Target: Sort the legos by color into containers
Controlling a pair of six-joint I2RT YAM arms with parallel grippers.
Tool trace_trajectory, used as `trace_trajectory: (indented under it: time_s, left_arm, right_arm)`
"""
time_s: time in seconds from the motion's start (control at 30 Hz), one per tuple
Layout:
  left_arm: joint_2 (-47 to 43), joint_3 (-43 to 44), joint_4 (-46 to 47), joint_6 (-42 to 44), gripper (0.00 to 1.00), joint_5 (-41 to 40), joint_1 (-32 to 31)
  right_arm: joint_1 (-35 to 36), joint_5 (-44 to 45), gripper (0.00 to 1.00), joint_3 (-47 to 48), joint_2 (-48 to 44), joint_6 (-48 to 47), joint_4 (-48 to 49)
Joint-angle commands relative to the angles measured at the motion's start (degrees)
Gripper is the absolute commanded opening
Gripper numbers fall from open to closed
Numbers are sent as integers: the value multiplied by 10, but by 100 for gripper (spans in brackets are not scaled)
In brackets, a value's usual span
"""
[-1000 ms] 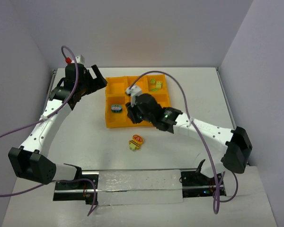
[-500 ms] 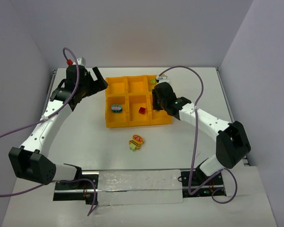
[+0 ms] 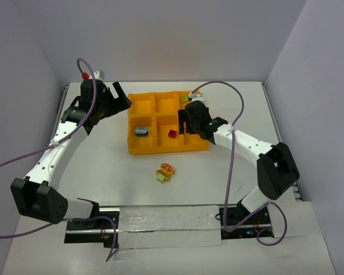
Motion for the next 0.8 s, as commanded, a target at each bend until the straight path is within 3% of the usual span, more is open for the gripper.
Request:
trace_trajectory:
  time_s: [0.0, 0.23, 0.37, 0.5, 0.57, 0.77]
  left_arm:
    - [-14, 8, 16, 4, 99, 2, 4]
    - [-15, 7, 23, 2, 99, 7, 4]
    - [-19, 5, 22, 1, 99, 8, 4]
    - [-22, 5, 23, 0, 99, 6, 4]
    - [-19, 3, 26, -3, 99, 10, 4]
    - [-17, 3, 30, -5, 99, 17, 4]
  right_arm:
    - [73, 1, 84, -21, -80, -37, 2]
    - [217, -54, 85, -48, -32, -41, -38]
    - [223, -67, 88, -50, -1, -1, -45]
    - [223, -49, 90, -32, 17, 93, -78]
    - [223, -43, 89, -26, 20, 190, -94]
    - [222, -66, 89, -34, 19, 284, -93]
